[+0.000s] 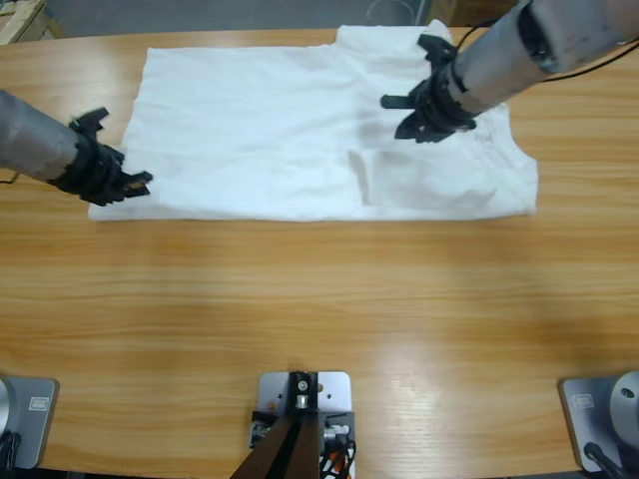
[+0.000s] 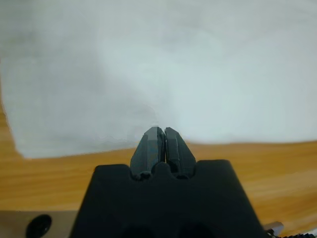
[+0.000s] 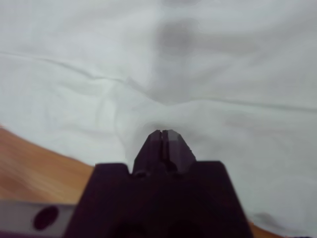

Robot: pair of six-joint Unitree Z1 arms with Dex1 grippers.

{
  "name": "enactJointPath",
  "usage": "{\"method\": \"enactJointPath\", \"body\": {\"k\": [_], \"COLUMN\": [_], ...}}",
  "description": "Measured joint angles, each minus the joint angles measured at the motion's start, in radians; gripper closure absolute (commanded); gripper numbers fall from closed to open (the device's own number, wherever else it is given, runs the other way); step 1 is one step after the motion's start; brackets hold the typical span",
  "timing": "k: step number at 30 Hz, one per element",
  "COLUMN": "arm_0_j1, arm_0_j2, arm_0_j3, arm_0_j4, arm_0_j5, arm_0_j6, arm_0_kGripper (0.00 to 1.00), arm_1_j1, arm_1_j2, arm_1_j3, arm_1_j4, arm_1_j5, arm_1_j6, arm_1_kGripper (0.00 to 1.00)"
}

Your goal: Fold clothes

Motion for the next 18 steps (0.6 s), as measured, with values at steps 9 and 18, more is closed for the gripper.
{"method": "enactJointPath", "body": {"k": [9,18], "arm_0_j1": [0.002,0.003], "arm_0_j2": [0.090,0.091], "arm_0_j3": [-0.009,-0.006], "arm_0_j4": [-0.031,-0.044], "arm_0_j5": [0.000,0.000], "arm_0_j6": [0.000,0.000], "arm_0_kGripper": [1.000,1.000], "arm_1_j1": [0.026,0.057], "arm_1_j2": [0.080,0.079], "arm_1_j3": [-0.057,-0.138], "arm_1_j4": [-0.002,0.013], "arm_1_j5": [0.045,0.066], "arm_1_j6": [0.017,0.025], "arm_1_kGripper": [1.000,1.000]}}
